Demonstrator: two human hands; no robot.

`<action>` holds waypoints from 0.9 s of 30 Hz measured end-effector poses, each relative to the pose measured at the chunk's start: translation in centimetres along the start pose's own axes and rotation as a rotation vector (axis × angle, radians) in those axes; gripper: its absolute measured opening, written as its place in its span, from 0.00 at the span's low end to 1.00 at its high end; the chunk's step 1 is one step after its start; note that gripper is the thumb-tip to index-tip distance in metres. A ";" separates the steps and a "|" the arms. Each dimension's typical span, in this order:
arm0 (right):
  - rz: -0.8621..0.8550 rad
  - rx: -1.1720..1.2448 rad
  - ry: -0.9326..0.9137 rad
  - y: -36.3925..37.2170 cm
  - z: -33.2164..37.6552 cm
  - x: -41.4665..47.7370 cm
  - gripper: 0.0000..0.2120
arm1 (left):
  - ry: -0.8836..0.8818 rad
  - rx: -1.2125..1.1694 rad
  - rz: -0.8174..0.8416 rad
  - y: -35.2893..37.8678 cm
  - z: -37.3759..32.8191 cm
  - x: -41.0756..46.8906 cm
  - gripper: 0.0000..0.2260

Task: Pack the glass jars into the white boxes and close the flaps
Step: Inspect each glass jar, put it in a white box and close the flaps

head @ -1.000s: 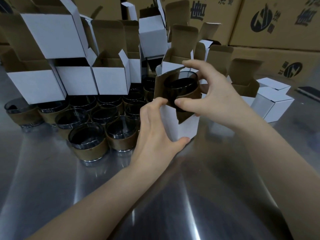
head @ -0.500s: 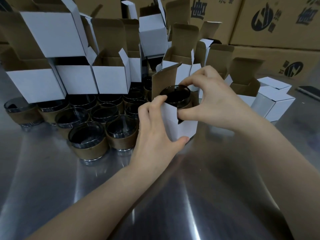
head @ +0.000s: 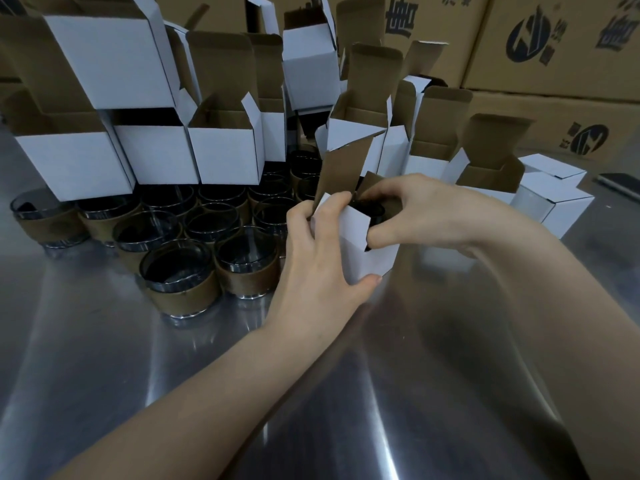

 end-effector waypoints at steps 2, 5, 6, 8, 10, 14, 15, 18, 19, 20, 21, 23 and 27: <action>0.028 -0.010 0.020 -0.1 0.1 0.2 0.23 | -0.004 -0.013 0.007 0.0 0.0 0.0 0.43; 0.045 -0.012 0.035 -0.2 -0.1 0.6 0.29 | -0.010 -0.020 0.015 0.0 0.0 0.0 0.43; 0.046 -0.001 0.030 -0.2 -0.2 0.7 0.29 | -0.011 -0.022 0.017 -0.1 0.0 -0.1 0.43; 0.039 0.021 0.009 -0.1 -0.5 0.6 0.27 | -0.014 -0.026 0.018 -0.1 0.0 -0.1 0.43; 0.014 0.063 -0.024 0.0 -0.9 0.5 0.26 | -0.017 -0.024 0.020 -0.2 0.0 -0.1 0.43; -0.072 0.135 -0.149 -0.2 -1.7 0.5 0.26 | -0.035 -0.047 0.035 -0.2 0.0 -0.1 0.41; -0.092 0.121 -0.182 -0.3 -1.7 0.4 0.26 | -0.043 -0.053 0.040 -0.2 0.0 -0.1 0.40; -0.130 0.247 -0.275 -0.9 -1.7 0.0 0.23 | -0.079 -0.087 0.059 -0.2 0.1 -0.2 0.35; -0.129 0.308 -0.293 -1.1 -1.7 -0.1 0.22 | -0.089 -0.116 0.066 -0.3 0.0 -0.2 0.33; -0.127 0.332 -0.301 -1.2 -1.7 -0.2 0.21 | -0.095 -0.155 0.069 -0.3 0.0 -0.2 0.31; -0.121 0.318 -0.300 -1.2 -1.7 -0.2 0.19 | -0.096 -0.204 0.067 -0.5 -0.2 -0.1 0.29; -0.097 0.259 -0.291 -0.9 -1.8 -0.1 0.15 | -0.113 -0.301 0.058 -0.8 -0.6 0.0 0.21; -0.064 0.190 -0.265 -0.7 -1.6 0.1 0.12 | -0.164 -0.331 0.066 -1.1 -1.0 0.4 0.18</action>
Point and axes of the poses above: each hand's wrist, its own x-axis towards the middle knuckle, its own y-axis out of the palm, z = x × y, the point moved 1 cm from there along x, towards the middle knuckle, and after that the axes turned 6 degrees about z, right-handed, at the moved point
